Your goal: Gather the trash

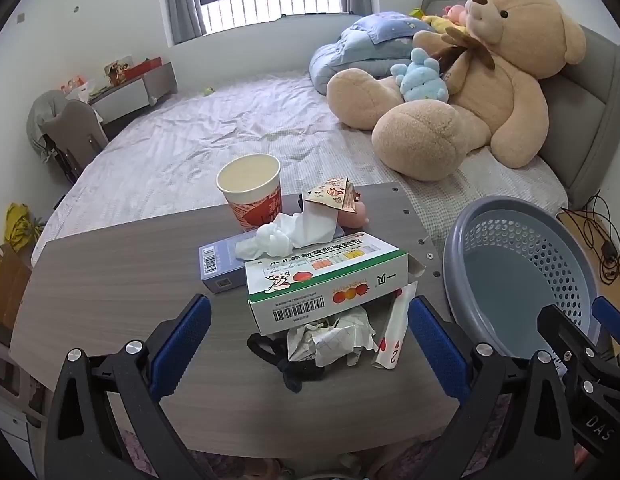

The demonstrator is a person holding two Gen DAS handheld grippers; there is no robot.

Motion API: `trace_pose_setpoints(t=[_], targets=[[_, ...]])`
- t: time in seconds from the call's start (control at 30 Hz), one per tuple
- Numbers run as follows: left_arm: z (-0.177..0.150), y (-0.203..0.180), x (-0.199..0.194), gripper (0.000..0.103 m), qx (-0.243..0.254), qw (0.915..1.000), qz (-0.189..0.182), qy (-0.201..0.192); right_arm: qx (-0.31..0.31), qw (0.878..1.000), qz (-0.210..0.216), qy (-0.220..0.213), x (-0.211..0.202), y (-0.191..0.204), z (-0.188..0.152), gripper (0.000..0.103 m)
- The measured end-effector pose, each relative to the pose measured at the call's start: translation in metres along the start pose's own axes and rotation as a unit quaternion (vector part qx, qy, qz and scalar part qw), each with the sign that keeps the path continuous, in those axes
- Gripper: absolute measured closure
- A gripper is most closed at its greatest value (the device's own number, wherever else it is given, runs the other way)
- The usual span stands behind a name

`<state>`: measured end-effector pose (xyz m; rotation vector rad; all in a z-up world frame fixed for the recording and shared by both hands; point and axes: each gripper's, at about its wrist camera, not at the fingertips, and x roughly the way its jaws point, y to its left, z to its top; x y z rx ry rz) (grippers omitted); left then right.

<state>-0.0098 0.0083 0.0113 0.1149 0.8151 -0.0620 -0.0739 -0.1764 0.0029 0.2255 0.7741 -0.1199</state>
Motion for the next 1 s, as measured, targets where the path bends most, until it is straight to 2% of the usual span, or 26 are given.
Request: trace_pose_setpoints(t=[1.0], targets=[[-0.003,0.007,-0.014,0.006,-0.003,0.9998,0.003,-0.017,-0.001,1.000,0.003,-0.017,-0.013,0.006,-0.003,0.008]])
